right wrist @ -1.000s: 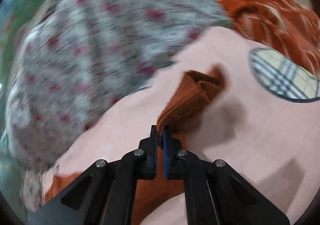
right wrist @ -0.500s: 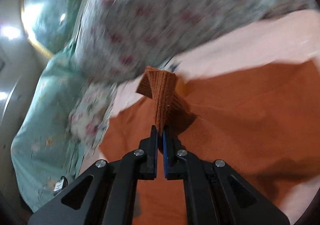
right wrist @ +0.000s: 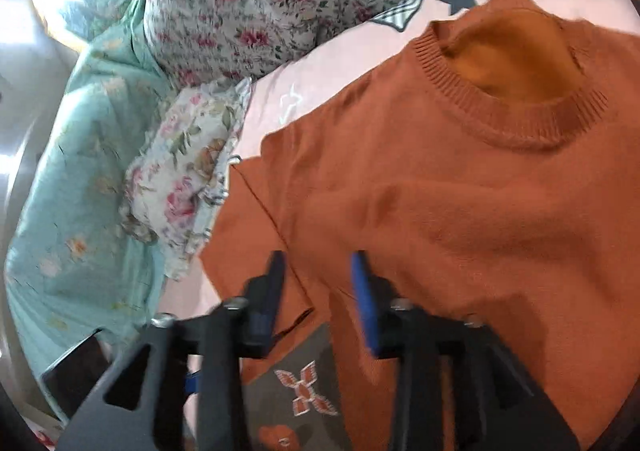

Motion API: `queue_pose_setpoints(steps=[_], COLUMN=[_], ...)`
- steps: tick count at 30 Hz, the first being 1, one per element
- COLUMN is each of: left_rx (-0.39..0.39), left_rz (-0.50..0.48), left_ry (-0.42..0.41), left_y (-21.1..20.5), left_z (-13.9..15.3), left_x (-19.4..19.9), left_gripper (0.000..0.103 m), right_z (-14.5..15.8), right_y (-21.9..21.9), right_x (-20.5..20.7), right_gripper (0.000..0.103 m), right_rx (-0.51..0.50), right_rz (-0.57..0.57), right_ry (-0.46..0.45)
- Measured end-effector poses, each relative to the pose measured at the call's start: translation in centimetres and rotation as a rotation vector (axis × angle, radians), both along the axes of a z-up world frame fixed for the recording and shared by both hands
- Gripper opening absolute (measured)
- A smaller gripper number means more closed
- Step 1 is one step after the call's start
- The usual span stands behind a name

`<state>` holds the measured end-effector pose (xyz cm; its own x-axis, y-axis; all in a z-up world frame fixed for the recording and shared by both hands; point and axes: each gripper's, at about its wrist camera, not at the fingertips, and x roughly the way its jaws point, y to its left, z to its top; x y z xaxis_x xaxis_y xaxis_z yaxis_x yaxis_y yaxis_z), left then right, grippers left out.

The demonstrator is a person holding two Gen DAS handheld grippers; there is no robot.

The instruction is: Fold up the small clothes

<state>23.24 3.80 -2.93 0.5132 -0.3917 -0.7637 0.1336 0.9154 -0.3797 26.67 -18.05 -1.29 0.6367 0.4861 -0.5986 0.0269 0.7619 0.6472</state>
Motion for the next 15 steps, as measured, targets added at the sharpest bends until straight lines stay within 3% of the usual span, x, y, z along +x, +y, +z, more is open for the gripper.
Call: queue_pose_setpoints(steps=[7,8,9,10,12,13,15], left_rx=[-0.036,-0.019,-0.008,0.010,0.022,0.008,0.025], left_rz=[-0.022,-0.029,-0.034,-0.037,-0.068,-0.080,-0.069], left_ry=[0.102,0.091,0.083,0.070,0.045,0.045,0.004], left_y=[-1.4,-1.9,-2.2,-2.6,-3.4,-3.7,-4.0], left_z=[-3.3,-3.7,-3.8,-3.8,-3.8,-3.8,-2.5], left_x=[8.7,9.9,10.3,10.7,11.2,11.3,10.4], left_gripper=[0.097,0.089,0.072,0.063,0.018,0.010,0.009], right_z=[4.8,5.1,5.4,5.6,5.8,5.8,5.9], right_y=[-4.1,-4.6,-5.3,-5.7,-6.7,-7.5,-8.7], right_x=[-9.4,-10.7,-12.5,-13.4,-15.8,-17.2,-18.6], right_gripper=[0.041,0.041,0.041,0.041,0.041,0.041,0.041], right_rx=[-0.071,-0.077,-0.085,-0.091,-0.102,-0.106,-0.111], right_rz=[-0.127,-0.144,-0.171,-0.190,-0.242,-0.286,-0.333], right_ry=[-0.118,-0.125,-0.129,-0.128,-0.133,-0.131,-0.132])
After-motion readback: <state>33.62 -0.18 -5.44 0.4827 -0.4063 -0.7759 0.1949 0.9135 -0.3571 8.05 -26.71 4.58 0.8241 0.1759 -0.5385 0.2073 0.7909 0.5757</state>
